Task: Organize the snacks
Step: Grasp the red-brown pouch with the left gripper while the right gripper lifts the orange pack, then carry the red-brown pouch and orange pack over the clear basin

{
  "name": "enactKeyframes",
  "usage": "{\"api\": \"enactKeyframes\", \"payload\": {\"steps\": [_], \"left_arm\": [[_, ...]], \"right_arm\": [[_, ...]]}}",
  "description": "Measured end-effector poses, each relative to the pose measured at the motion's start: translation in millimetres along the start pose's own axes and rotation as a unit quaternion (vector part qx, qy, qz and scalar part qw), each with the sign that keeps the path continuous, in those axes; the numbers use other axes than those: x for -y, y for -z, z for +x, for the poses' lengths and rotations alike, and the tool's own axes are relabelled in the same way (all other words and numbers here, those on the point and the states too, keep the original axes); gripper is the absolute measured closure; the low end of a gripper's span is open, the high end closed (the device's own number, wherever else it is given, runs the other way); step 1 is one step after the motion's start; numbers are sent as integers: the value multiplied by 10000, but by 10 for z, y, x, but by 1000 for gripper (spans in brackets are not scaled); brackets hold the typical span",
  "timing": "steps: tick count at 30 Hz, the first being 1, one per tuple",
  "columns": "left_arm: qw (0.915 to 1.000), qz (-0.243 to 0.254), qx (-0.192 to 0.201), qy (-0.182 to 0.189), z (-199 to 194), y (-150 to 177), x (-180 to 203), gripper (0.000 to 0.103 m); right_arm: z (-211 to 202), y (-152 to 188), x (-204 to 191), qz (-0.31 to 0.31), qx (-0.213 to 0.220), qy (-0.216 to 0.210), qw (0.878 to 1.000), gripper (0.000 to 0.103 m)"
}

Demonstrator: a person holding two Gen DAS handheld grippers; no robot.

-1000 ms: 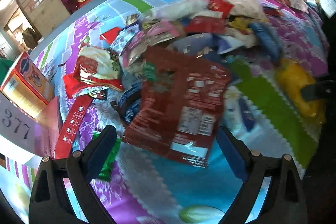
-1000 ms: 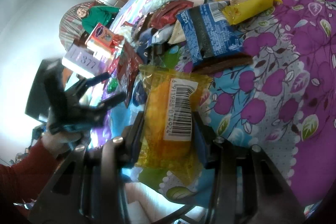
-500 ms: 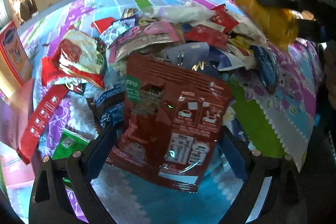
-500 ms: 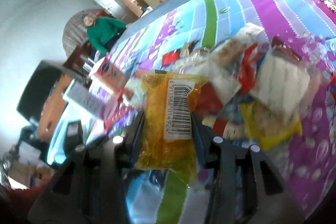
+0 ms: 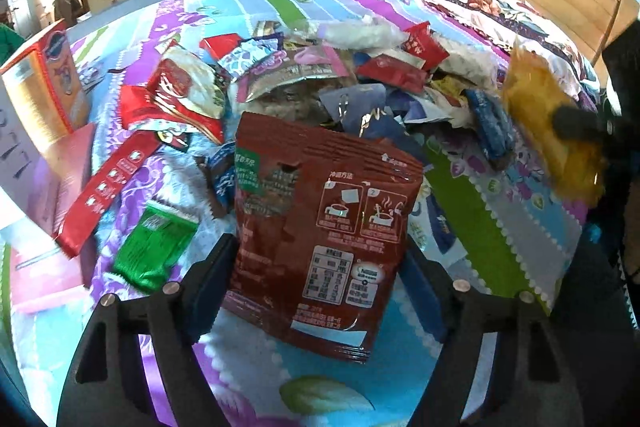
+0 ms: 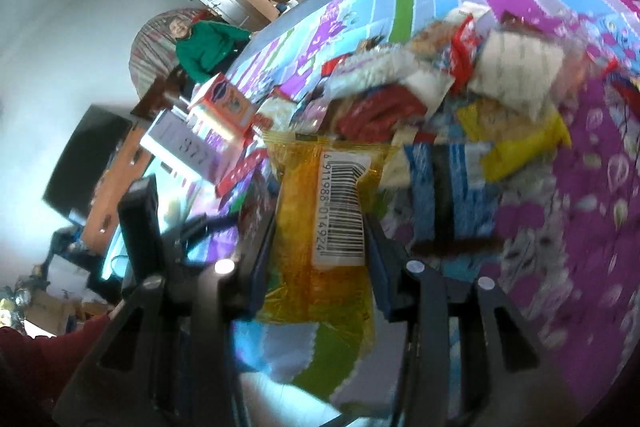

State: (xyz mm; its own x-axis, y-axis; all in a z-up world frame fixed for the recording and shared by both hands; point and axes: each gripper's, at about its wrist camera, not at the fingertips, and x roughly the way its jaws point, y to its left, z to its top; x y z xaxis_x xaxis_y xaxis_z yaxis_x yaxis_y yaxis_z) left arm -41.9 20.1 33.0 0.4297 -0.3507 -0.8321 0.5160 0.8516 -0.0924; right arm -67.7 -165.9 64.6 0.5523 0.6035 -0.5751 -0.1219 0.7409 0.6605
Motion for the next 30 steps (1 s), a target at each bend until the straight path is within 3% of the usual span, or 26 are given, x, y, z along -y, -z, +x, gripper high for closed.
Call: {"api": "enactKeyframes", "payload": {"steps": [4, 8, 11, 14, 16, 19, 24, 30], "left_arm": [[9993, -54, -125, -352, -101, 47, 22, 22], [9966, 26, -549, -607, 152, 154, -7, 19], [9956, 178, -470, -786, 244, 198, 38, 11], [9967, -76, -337, -740, 291, 225, -63, 0], [9975, -162, -254, -639, 296, 255, -104, 0], [9983, -137, -173, -542, 254, 278, -92, 16], [9983, -214, 90, -537, 4, 249, -55, 27], [9963, -319, 552, -575, -470, 112, -26, 27]], "right_arm": [[77, 172, 15, 4, -236, 33, 9997, 58], [282, 308, 89, 39, -650, 452, 9969, 58], [396, 389, 84, -167, -761, 769, 9940, 54], [474, 410, 64, -281, -850, 882, 9921, 49], [527, 406, 40, -416, -910, 951, 9904, 47], [531, 391, 10, -509, -869, 1022, 9896, 56], [421, 386, 32, -392, -654, 819, 9937, 61], [233, 383, -61, -390, -397, 747, 9957, 61]]}}
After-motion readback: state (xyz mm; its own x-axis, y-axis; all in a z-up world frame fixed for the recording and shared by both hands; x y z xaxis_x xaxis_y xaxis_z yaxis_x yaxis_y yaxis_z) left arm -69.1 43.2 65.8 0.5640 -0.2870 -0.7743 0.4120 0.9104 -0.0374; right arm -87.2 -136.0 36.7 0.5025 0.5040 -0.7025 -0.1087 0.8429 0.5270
